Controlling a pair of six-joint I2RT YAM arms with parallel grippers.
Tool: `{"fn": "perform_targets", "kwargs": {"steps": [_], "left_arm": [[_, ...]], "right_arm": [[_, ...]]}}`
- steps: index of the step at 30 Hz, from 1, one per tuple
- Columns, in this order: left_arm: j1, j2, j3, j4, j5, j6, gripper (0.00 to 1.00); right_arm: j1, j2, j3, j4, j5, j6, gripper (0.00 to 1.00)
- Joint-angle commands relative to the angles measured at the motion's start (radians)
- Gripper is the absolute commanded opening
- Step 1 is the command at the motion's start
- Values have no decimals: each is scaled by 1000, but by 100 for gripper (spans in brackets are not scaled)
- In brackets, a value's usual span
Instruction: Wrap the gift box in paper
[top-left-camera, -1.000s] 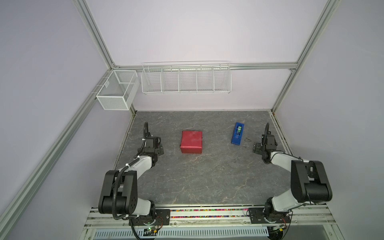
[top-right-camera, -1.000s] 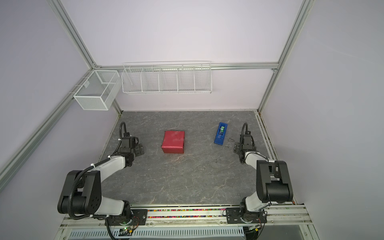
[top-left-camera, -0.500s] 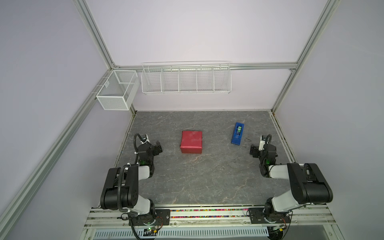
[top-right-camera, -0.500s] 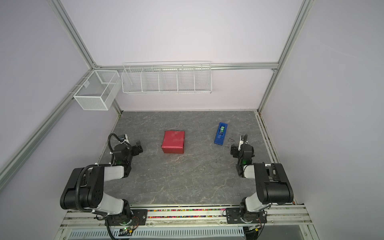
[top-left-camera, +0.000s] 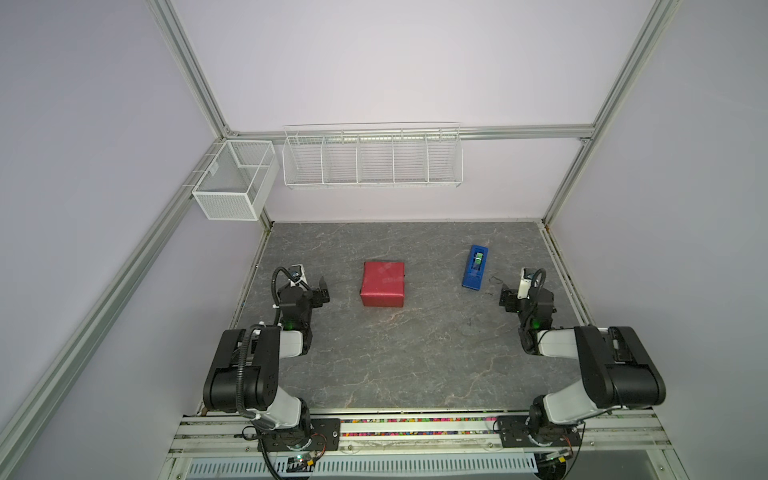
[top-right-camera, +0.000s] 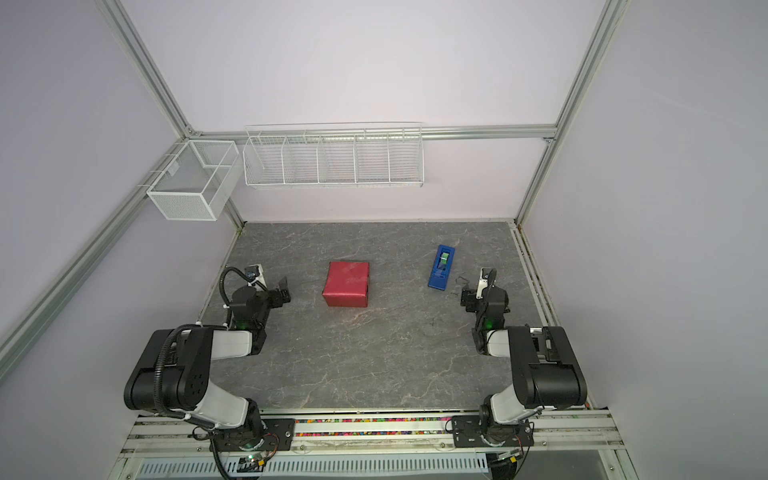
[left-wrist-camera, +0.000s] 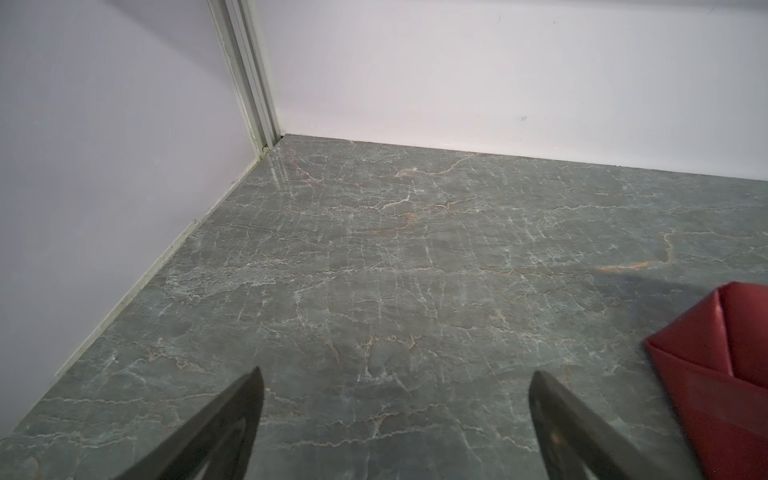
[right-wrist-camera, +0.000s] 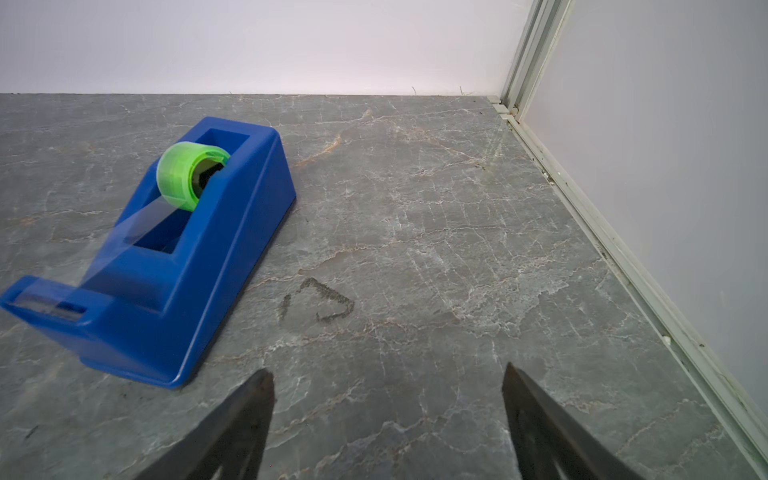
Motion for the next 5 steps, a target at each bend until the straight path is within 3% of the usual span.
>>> {"fn": "perform_targets", "kwargs": {"steps": [1, 5], "left_arm": [[-3, 1, -13, 36, -6, 24, 99], [-4, 1, -13, 36, -5, 24, 99]], "right_arm": [[8, 3, 2, 36, -5, -24, 89], [8, -2, -2, 39, -4, -25, 89]]}}
